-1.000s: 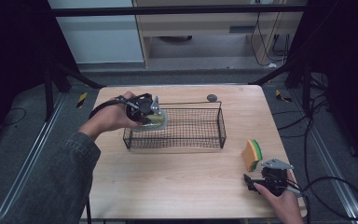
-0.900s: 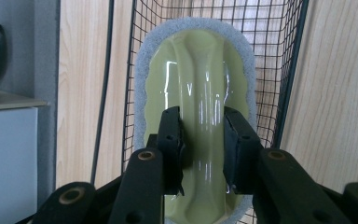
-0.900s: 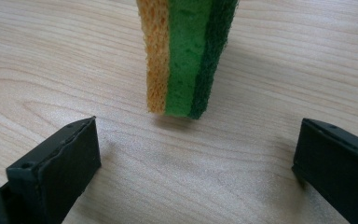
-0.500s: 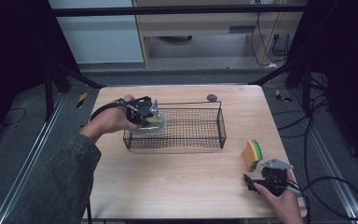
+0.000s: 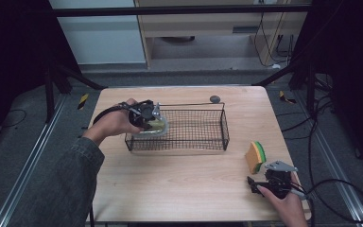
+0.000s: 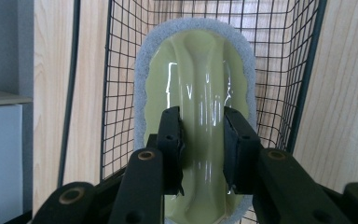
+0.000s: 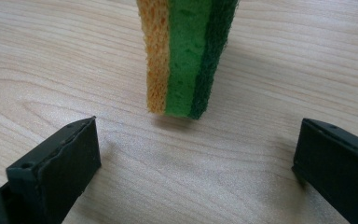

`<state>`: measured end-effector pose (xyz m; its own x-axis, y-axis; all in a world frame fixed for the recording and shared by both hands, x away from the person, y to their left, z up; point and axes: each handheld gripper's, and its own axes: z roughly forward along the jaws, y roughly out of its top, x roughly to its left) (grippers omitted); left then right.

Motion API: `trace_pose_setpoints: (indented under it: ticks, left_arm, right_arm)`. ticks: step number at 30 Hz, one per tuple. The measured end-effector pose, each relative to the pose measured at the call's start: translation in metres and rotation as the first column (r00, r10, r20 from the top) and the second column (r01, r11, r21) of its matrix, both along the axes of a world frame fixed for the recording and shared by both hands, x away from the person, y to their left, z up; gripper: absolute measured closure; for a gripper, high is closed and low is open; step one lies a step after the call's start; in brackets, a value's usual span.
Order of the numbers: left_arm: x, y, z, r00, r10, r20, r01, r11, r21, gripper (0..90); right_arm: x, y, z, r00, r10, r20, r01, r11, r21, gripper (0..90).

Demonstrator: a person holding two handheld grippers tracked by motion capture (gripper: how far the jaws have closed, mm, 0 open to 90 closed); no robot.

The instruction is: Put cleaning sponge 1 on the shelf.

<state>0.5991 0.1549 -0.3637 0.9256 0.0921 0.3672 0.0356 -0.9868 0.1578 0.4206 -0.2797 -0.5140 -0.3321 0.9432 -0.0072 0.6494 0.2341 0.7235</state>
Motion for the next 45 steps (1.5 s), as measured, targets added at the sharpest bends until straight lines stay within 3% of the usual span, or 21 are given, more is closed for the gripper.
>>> trace_pose_setpoints:
  ticks: [26, 45]
  left_arm:
    - [0.009, 0.005, -0.03, 0.9983, 0.025, -0.052, -0.024, 0.9996, 0.018, 70.5]
    - [0.015, 0.003, -0.043, 0.9949, 0.053, -0.086, -0.052, 0.9985, 0.02, 70.3]
  right_arm:
    - [0.0, 0.0, 0.0, 1.0, 0.0, 0.0, 0.0, 1.0, 0.002, 0.6]
    - [0.0, 0.0, 0.0, 1.0, 0.0, 0.0, 0.0, 1.0, 0.002, 0.6]
